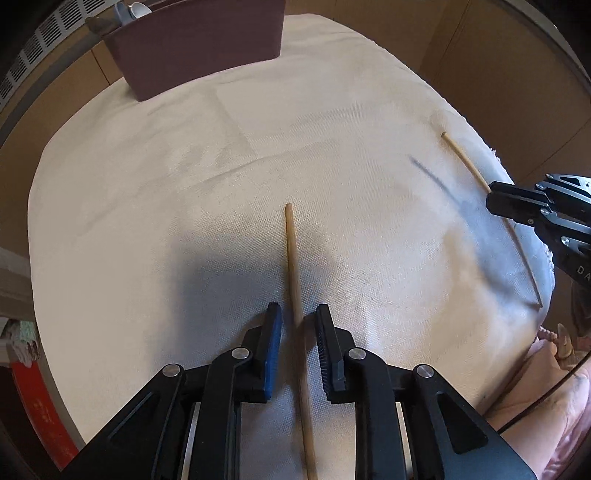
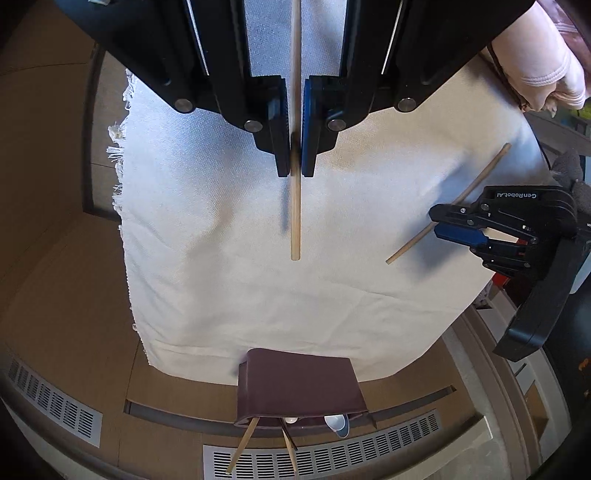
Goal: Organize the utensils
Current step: 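Close the left tool on its chopstick while the right tool grips and lifts another chopstick, then lower both chopsticks into the caddy and open both tools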
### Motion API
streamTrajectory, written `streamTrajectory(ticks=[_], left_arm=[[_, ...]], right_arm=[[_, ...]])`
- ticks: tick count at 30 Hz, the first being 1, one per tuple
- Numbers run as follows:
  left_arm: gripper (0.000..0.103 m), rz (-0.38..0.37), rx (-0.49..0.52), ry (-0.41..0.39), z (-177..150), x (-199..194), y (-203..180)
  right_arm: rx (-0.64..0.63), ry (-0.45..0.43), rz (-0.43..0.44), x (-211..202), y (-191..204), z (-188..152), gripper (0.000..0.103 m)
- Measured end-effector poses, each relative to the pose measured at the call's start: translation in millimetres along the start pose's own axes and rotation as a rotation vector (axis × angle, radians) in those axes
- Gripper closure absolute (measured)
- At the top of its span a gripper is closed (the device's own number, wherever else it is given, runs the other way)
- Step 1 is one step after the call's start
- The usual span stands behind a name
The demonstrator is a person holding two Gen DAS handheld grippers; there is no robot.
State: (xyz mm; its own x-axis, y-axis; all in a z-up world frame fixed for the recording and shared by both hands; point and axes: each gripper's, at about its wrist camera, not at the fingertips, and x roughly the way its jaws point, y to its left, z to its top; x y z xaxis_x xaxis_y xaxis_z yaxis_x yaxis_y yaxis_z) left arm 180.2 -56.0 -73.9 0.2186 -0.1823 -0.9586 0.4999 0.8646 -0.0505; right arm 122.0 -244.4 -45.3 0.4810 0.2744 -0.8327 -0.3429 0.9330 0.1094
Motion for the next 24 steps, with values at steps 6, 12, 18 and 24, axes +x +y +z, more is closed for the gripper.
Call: streamTrajectory(ticks=[6,12,18,24], left_arm=[[0.092,0.001,-0.060,0.054,13,6,3],[0.098,-0.087,-0.196,-0.224,-4,-26,7],[0.098,-0.136,-0.334,-0.577,-34,-84,12],[0.098,-0.107,-0.305,-0.753,-24,-138,18]], right_arm=[[0.031,-0.041,0.049,-1,-3,3,0.097],[0.081,-0.135,0.102,-20,-4,12,0.097],[0.111,-0.220,0.108,-42,0,31,0.097],[0.108,-0.377,0.111,-81,10,61,0.097]])
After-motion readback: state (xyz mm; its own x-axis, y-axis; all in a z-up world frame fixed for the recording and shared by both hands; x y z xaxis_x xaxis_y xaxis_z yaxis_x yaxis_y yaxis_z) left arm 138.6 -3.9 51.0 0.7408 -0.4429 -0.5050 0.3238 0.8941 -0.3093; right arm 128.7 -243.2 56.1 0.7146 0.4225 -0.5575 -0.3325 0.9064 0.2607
